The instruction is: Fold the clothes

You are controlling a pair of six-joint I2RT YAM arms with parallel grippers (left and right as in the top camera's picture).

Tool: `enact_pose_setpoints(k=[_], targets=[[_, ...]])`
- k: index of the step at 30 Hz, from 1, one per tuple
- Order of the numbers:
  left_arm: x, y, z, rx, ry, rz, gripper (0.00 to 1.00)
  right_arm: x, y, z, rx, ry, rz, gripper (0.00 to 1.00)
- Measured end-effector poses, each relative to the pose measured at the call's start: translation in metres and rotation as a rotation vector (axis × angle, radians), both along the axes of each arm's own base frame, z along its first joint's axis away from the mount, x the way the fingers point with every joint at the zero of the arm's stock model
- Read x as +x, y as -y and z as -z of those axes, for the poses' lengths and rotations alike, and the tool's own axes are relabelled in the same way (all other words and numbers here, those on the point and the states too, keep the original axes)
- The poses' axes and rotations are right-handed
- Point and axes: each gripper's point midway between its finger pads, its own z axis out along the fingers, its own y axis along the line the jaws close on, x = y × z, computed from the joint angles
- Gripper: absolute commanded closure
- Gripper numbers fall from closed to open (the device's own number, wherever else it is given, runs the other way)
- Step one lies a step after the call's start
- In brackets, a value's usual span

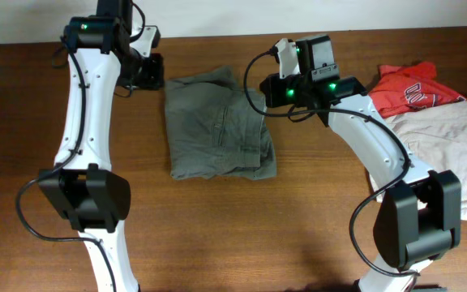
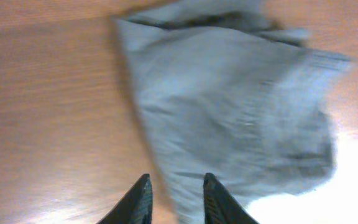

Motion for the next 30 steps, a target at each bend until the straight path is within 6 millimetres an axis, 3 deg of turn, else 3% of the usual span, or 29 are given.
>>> enact_pose_setpoints(k=[2, 5, 8, 11, 16, 22, 28, 30], targets=[[-0.011, 0.014, 0.004, -0.053, -0.050, 0.020, 0.79, -0.003, -0.004, 0.007, 0.018, -0.032, -0.014, 0.96], [-0.025, 0.025, 0.025, -0.095, -0.141, 0.030, 0.80, -0.002, -0.010, 0.022, 0.035, -0.064, -0.030, 0.96], [-0.040, 0.035, 0.052, -0.118, -0.230, 0.042, 0.81, 0.001, -0.020, 0.040, 0.056, -0.088, -0.054, 0.96], [-0.057, 0.045, 0.093, -0.127, -0.327, 0.057, 0.85, 0.007, -0.032, 0.057, 0.094, -0.096, -0.075, 0.96], [-0.084, 0.050, 0.141, -0.133, -0.430, 0.067, 0.85, 0.021, -0.045, 0.065, 0.159, -0.069, -0.084, 0.96], [-0.107, 0.048, 0.188, -0.158, -0.478, 0.062, 0.85, 0.029, -0.056, 0.098, 0.202, -0.109, -0.066, 0.96], [-0.117, 0.046, 0.194, -0.249, -0.466, 0.041, 0.85, 0.033, -0.056, 0.143, 0.194, -0.177, -0.008, 0.96], [-0.121, 0.046, 0.195, -0.265, -0.470, 0.038, 0.85, 0.034, -0.052, 0.150, 0.189, -0.189, 0.016, 0.96]])
